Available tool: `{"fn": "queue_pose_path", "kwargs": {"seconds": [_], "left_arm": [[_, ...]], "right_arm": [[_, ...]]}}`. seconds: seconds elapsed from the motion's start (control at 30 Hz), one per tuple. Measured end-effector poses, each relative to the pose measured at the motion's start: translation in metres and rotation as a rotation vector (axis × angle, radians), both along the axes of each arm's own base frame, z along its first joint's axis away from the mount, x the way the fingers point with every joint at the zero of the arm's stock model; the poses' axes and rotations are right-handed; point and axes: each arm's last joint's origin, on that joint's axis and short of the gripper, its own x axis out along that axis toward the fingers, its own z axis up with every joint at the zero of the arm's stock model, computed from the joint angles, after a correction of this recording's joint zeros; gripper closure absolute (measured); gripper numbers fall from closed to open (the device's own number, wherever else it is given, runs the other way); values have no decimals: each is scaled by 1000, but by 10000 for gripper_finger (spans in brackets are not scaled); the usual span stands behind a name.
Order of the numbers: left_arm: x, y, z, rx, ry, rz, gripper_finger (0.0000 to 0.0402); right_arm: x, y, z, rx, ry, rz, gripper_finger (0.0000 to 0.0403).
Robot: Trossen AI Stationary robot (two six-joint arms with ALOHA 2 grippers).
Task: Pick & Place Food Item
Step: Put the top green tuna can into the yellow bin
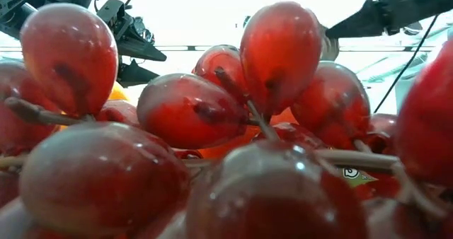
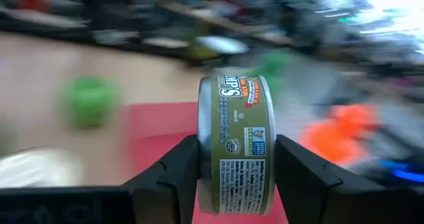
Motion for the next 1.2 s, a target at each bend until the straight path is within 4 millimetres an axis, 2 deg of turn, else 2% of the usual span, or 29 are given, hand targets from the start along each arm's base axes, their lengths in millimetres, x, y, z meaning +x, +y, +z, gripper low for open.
{"fn": "queue_pose_path", "kwargs": {"seconds": [0.13, 0.3, 0.5, 0.8, 1.0, 1.2], "left_arm": [[0, 0, 0, 5, 1, -1, 100], [0, 0, 0, 6, 1, -2, 100], [0, 0, 0, 5, 1, -2, 100], [0, 0, 0, 5, 1, -1, 100], [0, 0, 0, 5, 1, -2, 100], [0, 0, 0, 2, 0, -1, 101]], "right_arm": [[-9, -20, 8, -70, -29, -279, 251], [-10, -52, 8, -85, 14, -442, 251], [-10, -95, -7, -39, 172, -545, 251], [-33, -159, -30, 35, 465, -834, 251], [-39, -180, -44, 132, 578, -859, 251], [-37, -189, -53, 115, 672, -876, 249]]}}
